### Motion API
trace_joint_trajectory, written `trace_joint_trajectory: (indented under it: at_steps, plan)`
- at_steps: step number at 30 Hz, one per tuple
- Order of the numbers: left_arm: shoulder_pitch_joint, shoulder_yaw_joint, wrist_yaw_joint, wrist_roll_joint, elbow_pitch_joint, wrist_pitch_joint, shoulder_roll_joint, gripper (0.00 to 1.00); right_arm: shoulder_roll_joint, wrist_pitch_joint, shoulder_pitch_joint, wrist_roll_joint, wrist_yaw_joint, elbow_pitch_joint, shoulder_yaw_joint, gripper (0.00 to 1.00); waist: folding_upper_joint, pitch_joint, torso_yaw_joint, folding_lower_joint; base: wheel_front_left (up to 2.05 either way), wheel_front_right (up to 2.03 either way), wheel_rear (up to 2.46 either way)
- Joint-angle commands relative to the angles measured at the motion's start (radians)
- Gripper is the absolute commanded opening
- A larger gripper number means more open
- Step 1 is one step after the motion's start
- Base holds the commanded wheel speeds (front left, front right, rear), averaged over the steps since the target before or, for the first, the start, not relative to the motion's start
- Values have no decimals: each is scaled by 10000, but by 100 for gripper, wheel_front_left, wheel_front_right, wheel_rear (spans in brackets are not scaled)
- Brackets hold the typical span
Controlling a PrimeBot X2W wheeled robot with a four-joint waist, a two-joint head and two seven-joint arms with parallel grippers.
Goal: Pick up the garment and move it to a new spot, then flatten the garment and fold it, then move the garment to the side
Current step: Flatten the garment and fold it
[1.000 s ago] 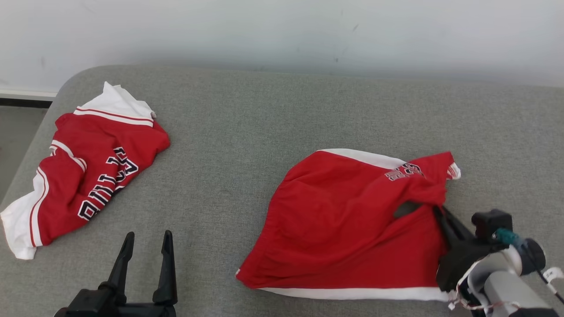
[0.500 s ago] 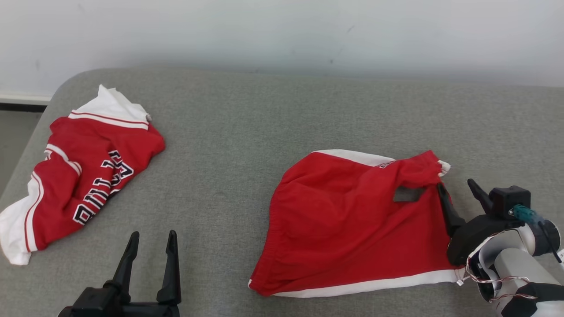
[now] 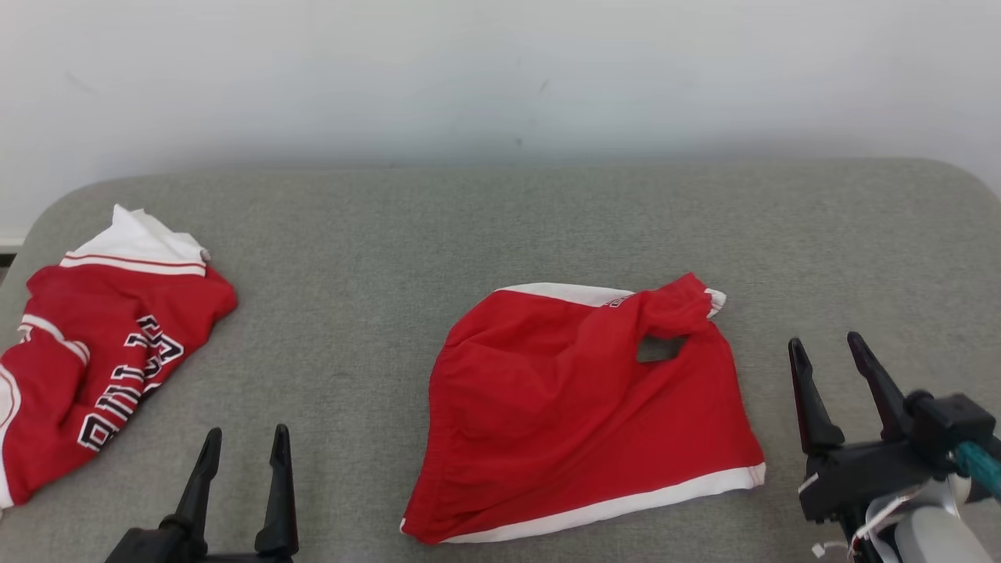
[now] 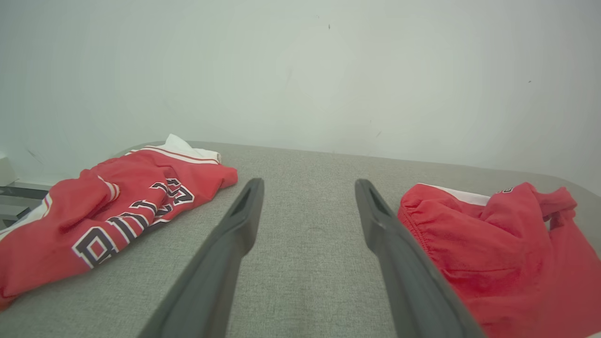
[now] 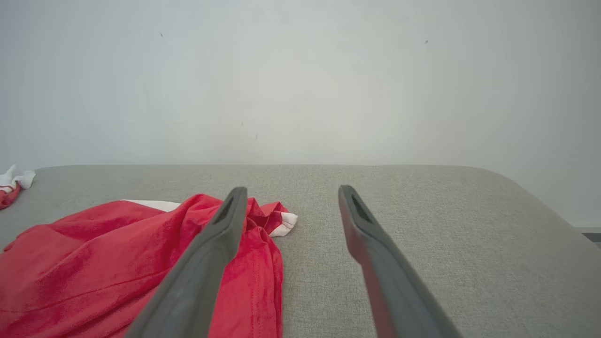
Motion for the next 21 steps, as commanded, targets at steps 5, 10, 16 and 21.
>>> trace_joint_trajectory:
  at_steps: [5, 10, 16, 21]
  plan:
    - [338, 164, -73, 121, -27, -8, 5, 100, 407, -3, 1294, -465, -24, -1535, -458, 100, -1, -392, -427, 0, 0, 0, 0]
    - [401, 260, -111, 190, -9, -8, 5, 100, 619, -3, 2142, -638, -22, -2530, -705, 100, -1, -551, -527, 0, 0, 0, 0]
    - [462, 373, -137, 246, -49, -8, 5, 100, 787, -4, 2786, -765, -22, -3187, -839, 100, -1, -622, -534, 0, 0, 0, 0]
    - [525, 454, -157, 279, -71, -8, 5, 100, 949, -4, 3282, -859, -22, -3485, -910, 100, -1, -661, -460, 0, 0, 0, 0]
